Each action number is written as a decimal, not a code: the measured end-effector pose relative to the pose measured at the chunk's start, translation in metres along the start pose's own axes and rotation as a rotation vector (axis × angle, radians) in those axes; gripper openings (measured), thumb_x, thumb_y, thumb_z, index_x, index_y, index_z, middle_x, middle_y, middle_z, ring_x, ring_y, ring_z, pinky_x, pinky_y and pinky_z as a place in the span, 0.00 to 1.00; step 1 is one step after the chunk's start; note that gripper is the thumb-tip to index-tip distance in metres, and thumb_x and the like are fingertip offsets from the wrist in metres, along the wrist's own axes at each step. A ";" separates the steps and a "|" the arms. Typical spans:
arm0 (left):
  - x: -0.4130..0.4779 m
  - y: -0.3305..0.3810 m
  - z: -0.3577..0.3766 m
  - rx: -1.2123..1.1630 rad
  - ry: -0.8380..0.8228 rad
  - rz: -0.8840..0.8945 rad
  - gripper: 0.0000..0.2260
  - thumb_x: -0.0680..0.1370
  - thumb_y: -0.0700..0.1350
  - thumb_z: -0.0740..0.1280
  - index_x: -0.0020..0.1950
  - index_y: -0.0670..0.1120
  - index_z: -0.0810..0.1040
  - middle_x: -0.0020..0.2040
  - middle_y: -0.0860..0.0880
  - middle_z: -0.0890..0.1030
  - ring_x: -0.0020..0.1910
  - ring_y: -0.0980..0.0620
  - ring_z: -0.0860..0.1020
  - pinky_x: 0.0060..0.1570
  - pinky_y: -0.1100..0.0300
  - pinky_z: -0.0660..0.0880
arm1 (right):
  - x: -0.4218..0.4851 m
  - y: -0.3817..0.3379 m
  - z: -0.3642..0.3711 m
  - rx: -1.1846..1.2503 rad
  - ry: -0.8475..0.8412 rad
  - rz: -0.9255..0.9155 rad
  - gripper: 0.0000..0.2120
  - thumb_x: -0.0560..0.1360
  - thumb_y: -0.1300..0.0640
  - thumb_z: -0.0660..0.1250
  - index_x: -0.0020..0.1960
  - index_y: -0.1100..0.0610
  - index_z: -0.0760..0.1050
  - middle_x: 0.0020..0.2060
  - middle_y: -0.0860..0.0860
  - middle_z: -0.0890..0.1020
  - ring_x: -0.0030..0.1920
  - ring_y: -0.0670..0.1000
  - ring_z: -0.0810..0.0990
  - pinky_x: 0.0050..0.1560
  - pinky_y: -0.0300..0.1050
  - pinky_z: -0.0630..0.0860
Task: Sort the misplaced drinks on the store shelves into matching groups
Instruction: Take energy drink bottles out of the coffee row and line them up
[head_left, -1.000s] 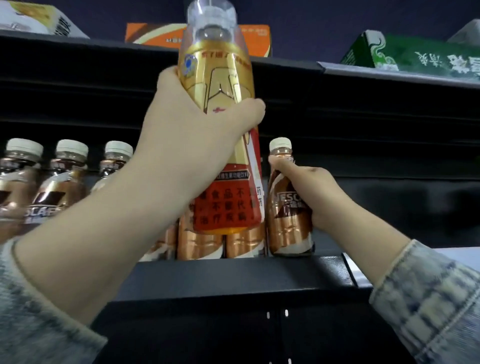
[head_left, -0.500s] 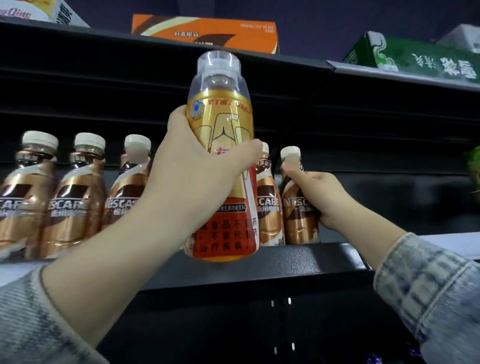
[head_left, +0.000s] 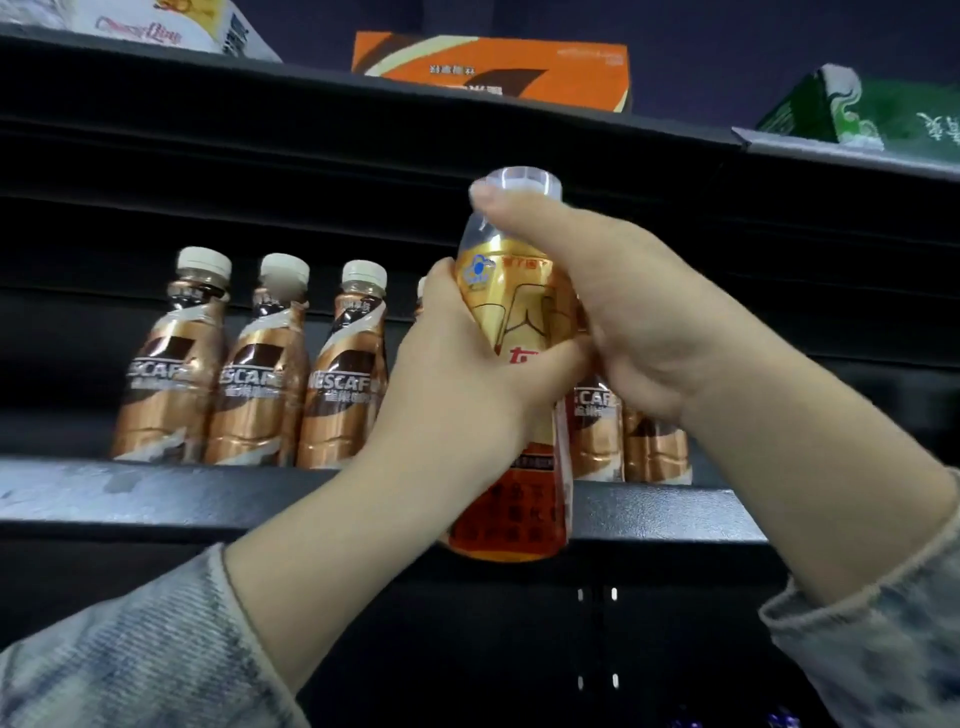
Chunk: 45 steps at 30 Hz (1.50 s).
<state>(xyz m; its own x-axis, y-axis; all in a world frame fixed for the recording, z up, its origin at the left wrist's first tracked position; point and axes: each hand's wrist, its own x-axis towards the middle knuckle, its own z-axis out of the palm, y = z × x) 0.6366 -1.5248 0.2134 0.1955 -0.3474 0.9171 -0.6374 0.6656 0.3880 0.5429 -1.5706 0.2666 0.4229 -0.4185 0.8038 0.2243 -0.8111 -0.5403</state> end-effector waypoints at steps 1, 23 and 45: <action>-0.002 -0.002 -0.003 0.007 0.007 0.004 0.30 0.66 0.52 0.74 0.65 0.53 0.66 0.48 0.56 0.81 0.44 0.63 0.80 0.44 0.65 0.78 | -0.002 -0.003 0.007 0.026 -0.035 0.000 0.20 0.67 0.45 0.74 0.53 0.57 0.79 0.47 0.54 0.85 0.46 0.52 0.84 0.55 0.55 0.80; -0.068 -0.005 -0.245 1.137 -0.306 -0.165 0.59 0.63 0.68 0.68 0.72 0.48 0.27 0.74 0.55 0.57 0.71 0.57 0.56 0.71 0.56 0.55 | 0.023 -0.049 0.223 0.203 0.045 0.026 0.16 0.66 0.44 0.75 0.45 0.53 0.78 0.40 0.51 0.84 0.40 0.49 0.83 0.44 0.46 0.81; 0.002 -0.156 -0.367 1.283 -0.018 0.345 0.31 0.71 0.66 0.53 0.69 0.51 0.70 0.66 0.54 0.76 0.68 0.51 0.70 0.67 0.49 0.61 | 0.139 0.001 0.364 0.142 0.168 0.008 0.12 0.68 0.50 0.75 0.48 0.51 0.76 0.46 0.52 0.83 0.44 0.52 0.83 0.45 0.48 0.81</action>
<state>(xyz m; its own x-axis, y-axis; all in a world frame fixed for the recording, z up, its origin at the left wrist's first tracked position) 1.0099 -1.3867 0.1885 -0.1211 -0.3033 0.9452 -0.9008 -0.3664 -0.2330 0.9212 -1.4806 0.2873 0.2756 -0.4968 0.8230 0.3479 -0.7466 -0.5671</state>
